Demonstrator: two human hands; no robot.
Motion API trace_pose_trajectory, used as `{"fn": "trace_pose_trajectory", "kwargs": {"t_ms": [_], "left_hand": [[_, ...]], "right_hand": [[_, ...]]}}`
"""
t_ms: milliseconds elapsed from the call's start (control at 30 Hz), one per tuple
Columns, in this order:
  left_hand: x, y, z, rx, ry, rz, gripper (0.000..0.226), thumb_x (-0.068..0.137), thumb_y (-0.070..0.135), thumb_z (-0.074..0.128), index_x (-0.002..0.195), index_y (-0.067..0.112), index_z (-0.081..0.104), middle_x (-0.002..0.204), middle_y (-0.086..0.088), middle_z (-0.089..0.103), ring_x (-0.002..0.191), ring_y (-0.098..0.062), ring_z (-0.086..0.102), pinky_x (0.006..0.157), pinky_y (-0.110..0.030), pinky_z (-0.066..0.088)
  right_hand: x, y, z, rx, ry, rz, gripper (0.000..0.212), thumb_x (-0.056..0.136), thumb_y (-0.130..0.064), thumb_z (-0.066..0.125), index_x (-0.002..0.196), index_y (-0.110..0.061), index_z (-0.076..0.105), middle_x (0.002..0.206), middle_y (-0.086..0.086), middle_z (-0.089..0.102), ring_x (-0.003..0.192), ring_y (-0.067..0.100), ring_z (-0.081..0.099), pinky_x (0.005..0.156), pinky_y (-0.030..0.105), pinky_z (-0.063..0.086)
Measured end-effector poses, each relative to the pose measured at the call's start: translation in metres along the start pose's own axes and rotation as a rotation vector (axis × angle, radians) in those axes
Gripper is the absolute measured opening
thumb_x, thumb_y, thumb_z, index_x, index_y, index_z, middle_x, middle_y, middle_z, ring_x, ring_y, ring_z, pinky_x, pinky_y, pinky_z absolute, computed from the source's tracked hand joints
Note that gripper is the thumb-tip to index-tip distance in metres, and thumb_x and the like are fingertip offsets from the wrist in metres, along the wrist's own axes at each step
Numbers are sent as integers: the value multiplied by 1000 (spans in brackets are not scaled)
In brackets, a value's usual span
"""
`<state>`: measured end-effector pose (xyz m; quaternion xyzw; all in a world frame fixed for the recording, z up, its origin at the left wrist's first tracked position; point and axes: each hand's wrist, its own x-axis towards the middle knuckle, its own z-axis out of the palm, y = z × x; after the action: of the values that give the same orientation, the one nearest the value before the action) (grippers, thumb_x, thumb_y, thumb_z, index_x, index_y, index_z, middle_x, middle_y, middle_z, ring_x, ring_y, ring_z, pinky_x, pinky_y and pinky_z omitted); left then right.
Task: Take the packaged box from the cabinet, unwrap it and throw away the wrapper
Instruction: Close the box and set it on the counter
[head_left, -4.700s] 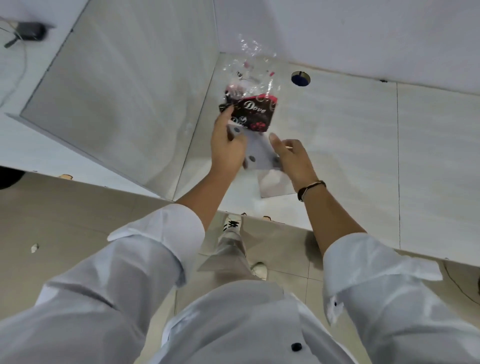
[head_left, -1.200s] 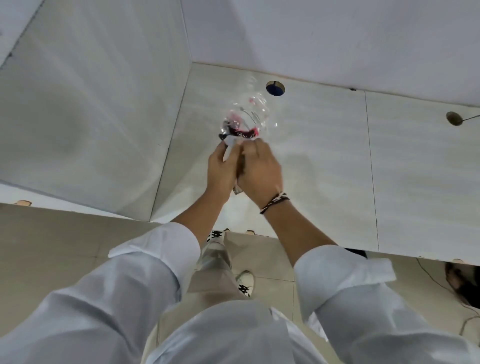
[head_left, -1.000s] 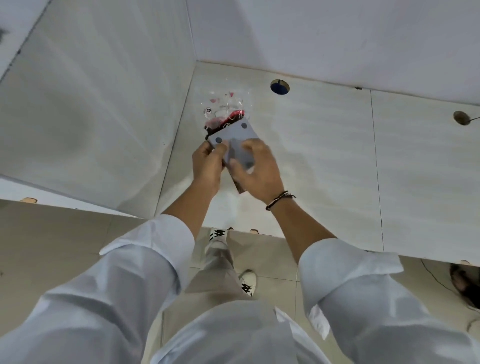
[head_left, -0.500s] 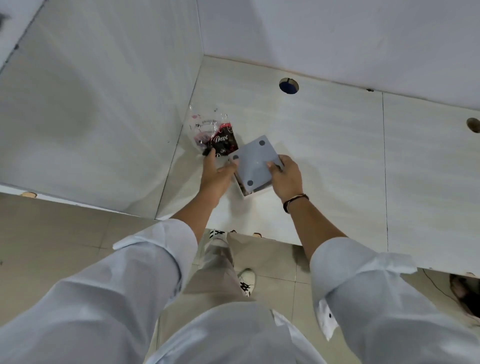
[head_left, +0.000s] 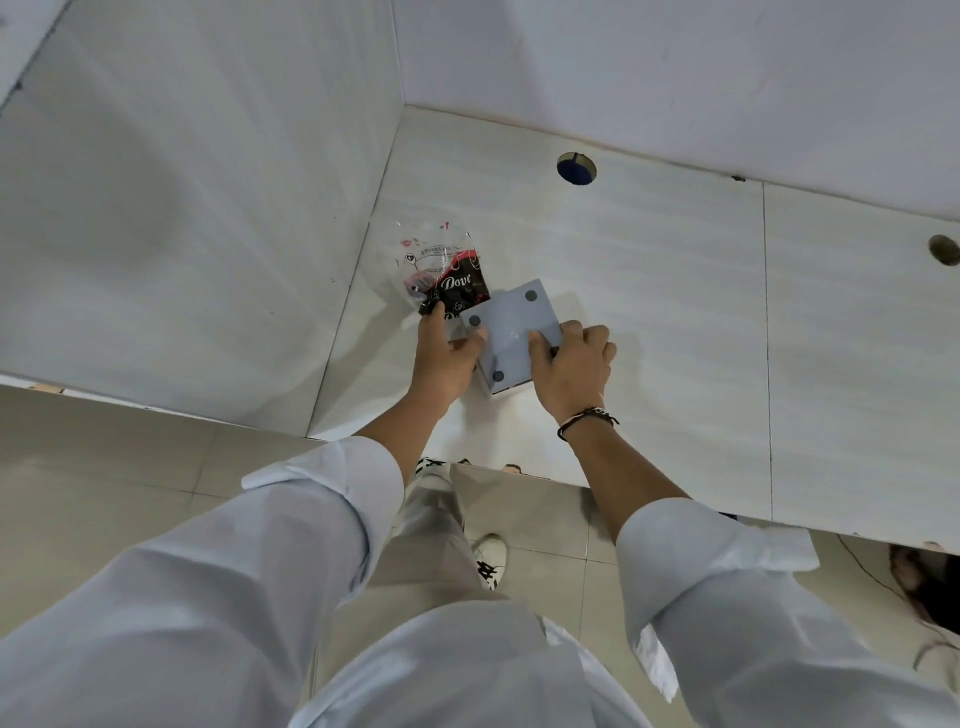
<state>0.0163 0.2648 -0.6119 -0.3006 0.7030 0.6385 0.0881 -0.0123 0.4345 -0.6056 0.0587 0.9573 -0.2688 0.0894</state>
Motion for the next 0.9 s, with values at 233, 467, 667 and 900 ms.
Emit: {"fn": "trace_pose_trajectory", "kwargs": {"t_ms": [233,467,667,900], "left_hand": [[2,14,7,72,15,6,85,97,29,68,165,19,19,166,-5,31,128,-22,58,111,-43,49],[26,26,9,185,32,-6,70,104,31,55,165,16,23,171,-6,27,150,-26,40,114,-28,32],[44,13,9,79,36,-112,77,91,30,62,162,23,30,160,-7,43,134,-35,57,106,-56,53],[37,31,21,313,162,-66,53,101,21,58,148,4,42,155,-16,42,134,-38,52,106,-39,44]], "right_hand": [[8,4,-7,169,-164,25,43,98,-20,50,136,-4,40,130,19,49,105,45,60,87,55,56],[17,2,-10,118,-227,29,36,105,-29,44,134,-7,46,127,19,54,101,42,63,79,42,50],[38,-7,-15,226,-407,53,72,91,-15,51,156,-30,25,131,8,54,96,37,67,81,44,61],[56,-25,-24,50,-446,163,46,93,-31,66,135,-26,49,126,13,64,102,36,66,84,48,62]]}}
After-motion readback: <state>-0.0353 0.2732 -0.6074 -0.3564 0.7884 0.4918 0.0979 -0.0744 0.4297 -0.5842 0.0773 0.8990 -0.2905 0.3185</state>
